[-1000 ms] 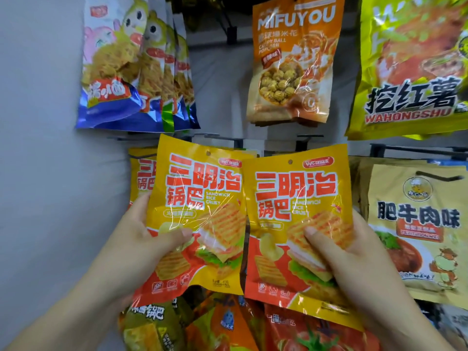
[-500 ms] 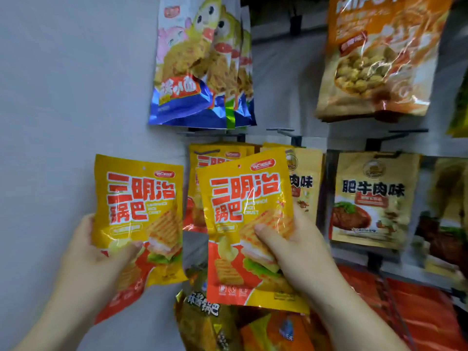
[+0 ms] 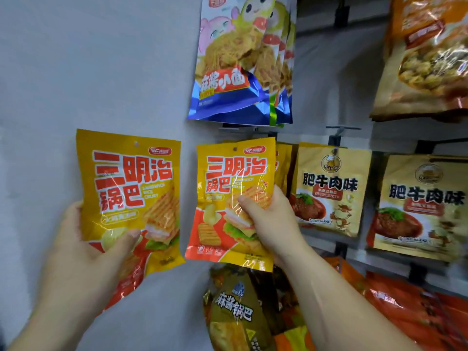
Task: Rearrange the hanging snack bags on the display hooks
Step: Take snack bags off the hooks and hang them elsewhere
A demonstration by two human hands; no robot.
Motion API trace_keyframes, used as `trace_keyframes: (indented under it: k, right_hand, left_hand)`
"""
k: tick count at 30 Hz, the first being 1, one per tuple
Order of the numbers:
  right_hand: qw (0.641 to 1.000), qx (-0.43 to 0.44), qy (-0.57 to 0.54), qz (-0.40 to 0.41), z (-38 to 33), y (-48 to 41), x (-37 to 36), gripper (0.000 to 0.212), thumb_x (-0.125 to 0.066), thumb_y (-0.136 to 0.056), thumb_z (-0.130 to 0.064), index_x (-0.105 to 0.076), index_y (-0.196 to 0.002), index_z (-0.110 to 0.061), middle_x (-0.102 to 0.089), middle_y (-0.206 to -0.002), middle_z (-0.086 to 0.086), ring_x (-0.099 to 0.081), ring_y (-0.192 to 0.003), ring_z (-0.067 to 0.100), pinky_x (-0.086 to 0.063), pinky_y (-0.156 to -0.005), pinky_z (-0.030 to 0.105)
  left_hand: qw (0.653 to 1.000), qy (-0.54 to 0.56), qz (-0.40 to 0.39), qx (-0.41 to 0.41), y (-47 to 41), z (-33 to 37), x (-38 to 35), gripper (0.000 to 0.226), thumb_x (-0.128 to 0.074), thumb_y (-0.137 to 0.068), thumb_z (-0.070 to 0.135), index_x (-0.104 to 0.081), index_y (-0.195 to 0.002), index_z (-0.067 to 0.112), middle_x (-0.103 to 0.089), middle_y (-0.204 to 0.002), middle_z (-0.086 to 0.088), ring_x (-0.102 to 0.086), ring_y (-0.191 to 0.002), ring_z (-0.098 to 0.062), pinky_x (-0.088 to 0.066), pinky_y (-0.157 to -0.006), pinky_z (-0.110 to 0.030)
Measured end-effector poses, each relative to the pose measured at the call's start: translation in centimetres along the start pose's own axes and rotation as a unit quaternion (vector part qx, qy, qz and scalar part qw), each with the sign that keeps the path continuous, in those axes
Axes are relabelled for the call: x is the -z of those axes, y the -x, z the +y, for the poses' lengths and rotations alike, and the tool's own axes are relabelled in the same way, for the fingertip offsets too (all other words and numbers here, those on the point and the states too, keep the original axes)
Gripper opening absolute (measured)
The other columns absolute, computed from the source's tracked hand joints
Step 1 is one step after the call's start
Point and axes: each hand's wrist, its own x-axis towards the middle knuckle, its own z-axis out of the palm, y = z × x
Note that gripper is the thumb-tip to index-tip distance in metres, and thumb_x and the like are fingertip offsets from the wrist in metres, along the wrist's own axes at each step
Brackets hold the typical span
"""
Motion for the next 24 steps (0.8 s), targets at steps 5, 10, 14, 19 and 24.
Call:
trace_keyframes:
  k: [5, 10, 14, 19, 24]
  right_hand:
    - [1.0, -0.003, -0.011, 0.027, 0.7, -0.1, -0.9, 0.024, -0.078, -0.09, -0.032, -0.065, -0.11, -0.033, -0.076, -0.107, -0.01, -0.073, -0.1, 0.014, -0.058, -0.096, 0.052]
    - [0.998, 0.01, 0.038, 0.054, 0.5, -0.5, -0.9, 0.029, -0.076, -0.092, -0.031, -0.059, -0.115, -0.027, -0.071, -0.102, -0.014, -0.069, -0.096, 0.011, -0.056, -0.095, 0.044]
    - [0.977, 0.067, 0.171, 0.109, 1.7, -1.3, -1.1, 0.066, -0.075, -0.092, -0.037, -0.037, -0.144, -0.021, -0.068, -0.125, 0.003, -0.068, -0.11, 0.026, -0.056, -0.094, 0.044]
    - [0.902, 0.197, 0.36, 0.132, 3.8, -2.0, 0.1, 0.108, -0.076, -0.087, -0.054, -0.002, -0.162, -0.031, -0.038, -0.147, 0.009, -0.049, -0.13, 0.03, -0.049, -0.103, 0.048]
    - [0.722, 0.366, 0.581, 0.086, 5.4, -3.0, 2.2, 0.08, -0.057, -0.09, -0.073, -0.035, -0.159, -0.038, -0.017, -0.172, 0.014, -0.014, -0.158, 0.039, -0.011, -0.124, 0.058]
  left_hand:
    - [1.0, 0.007, -0.014, -0.004, -0.2, -0.7, -0.2, 0.055, -0.087, -0.081, 0.015, -0.053, -0.113, 0.045, -0.071, -0.103, 0.015, -0.072, -0.088, -0.02, -0.058, -0.086, -0.056]
    - [0.999, 0.025, -0.023, 0.003, 0.0, -1.2, -1.0, 0.059, -0.087, -0.08, 0.016, -0.052, -0.106, 0.055, -0.072, -0.105, 0.014, -0.072, -0.09, -0.019, -0.059, -0.084, -0.053]
    - [0.999, 0.034, -0.032, 0.02, 0.4, -1.9, -1.5, 0.067, -0.094, -0.075, 0.022, -0.052, -0.112, 0.059, -0.074, -0.11, 0.01, -0.075, -0.093, -0.025, -0.059, -0.085, -0.06]
    - [0.995, 0.067, -0.066, 0.033, 0.6, -3.6, -2.7, 0.059, -0.087, -0.079, 0.01, -0.057, -0.117, 0.044, -0.077, -0.105, 0.006, -0.077, -0.088, -0.024, -0.061, -0.082, -0.052]
    - [0.986, 0.11, -0.107, 0.063, 0.5, -4.6, -4.1, 0.054, -0.084, -0.08, 0.003, -0.06, -0.11, 0.041, -0.079, -0.096, 0.011, -0.077, -0.077, -0.011, -0.057, -0.067, -0.037]
